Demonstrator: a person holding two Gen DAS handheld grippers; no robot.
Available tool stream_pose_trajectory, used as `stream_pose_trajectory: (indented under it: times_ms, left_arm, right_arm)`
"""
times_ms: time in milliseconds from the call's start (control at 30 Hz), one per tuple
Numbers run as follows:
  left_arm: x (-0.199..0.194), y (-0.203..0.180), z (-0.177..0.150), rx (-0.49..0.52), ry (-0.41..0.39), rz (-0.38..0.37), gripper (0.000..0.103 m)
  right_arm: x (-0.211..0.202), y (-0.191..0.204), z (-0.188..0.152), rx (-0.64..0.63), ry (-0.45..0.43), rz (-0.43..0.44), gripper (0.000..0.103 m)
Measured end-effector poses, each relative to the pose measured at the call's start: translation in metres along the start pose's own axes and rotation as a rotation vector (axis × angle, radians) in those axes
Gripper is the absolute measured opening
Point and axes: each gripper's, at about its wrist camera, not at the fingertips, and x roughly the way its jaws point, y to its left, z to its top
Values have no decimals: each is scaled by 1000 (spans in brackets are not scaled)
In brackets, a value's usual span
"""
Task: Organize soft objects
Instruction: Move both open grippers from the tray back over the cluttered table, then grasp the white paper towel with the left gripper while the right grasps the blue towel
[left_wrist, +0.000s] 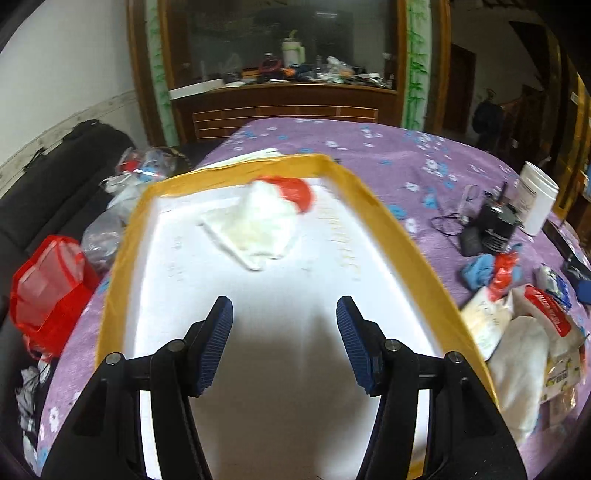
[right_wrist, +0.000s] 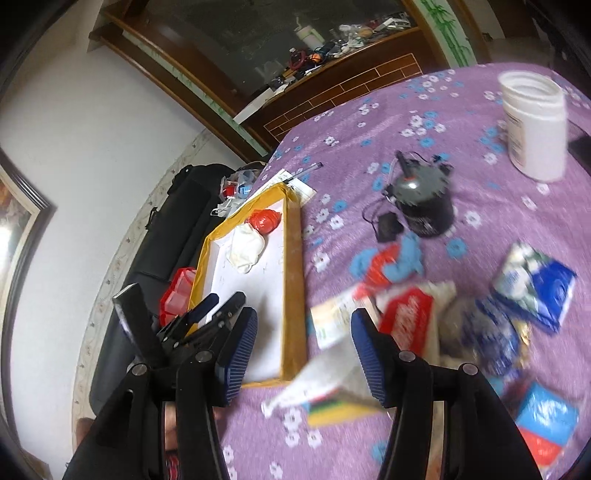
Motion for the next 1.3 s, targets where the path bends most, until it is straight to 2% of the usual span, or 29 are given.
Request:
stream_pose_trajectory:
  times_ms: [200,300,500,533,567,600,633,667,700,800,1000,1100,1167,1200,1267,1300]
  left_arm:
    - [-20,34,-21,-69,-21,34,57]
    - [-30,38,-29,-65,-33,14,57]
    - [-82,6,-38,27,-196,49,57]
    - [-91,-2,-39,48,-215,33,61]
    - [-98,-15,-40,80,-222,-13,65]
    - [-103,-28,-41,106,-216,-69,75]
    - [-105,-35,-42,123,-206,-112,78]
    - [-107,-52,-45,161,-180,-190,78]
    - [-107,-63,-46,187,-160,-230,78]
    - [-101,-100,-50,270,-109,-306,78]
    - [-63,-131,-34,271,53,-357,77]
    - [-52,-136,-29,270,94,-357,77]
    - [-40,-142,-27,272,130,-350,77]
    - [-34,-145,-25,273,153,-340,74]
    - [-28,-147,-26,276,174,-340,58]
    - [-25,-147,-28,272,187,-340,41]
  right_arm:
    - [-33,-15,-22,11,-36,18,56]
    - [-51,-26,-33,15,-71,10,59]
    - [-81,-52,-51,40,-168,-39,60]
    - [-84,-57,-53,39,-182,-56,60]
    - [-87,-61,-55,35,-194,-74,60]
    - [-91,-67,-58,31,-206,-98,60]
    - [-93,-72,-60,35,-213,-112,60]
    - [-95,-79,-62,46,-220,-118,60]
    - [-98,-85,-65,59,-226,-117,60]
    - [-106,-107,-71,98,-246,-125,60]
    - [-113,-151,-85,177,-276,-98,60]
    - [-121,-156,-85,168,-325,-12,65]
    - [-119,-158,-83,173,-314,24,69]
    - [-118,-159,-83,178,-304,42,69]
    - [-116,-161,-82,191,-293,67,69]
    - [-116,-161,-83,194,-293,73,69]
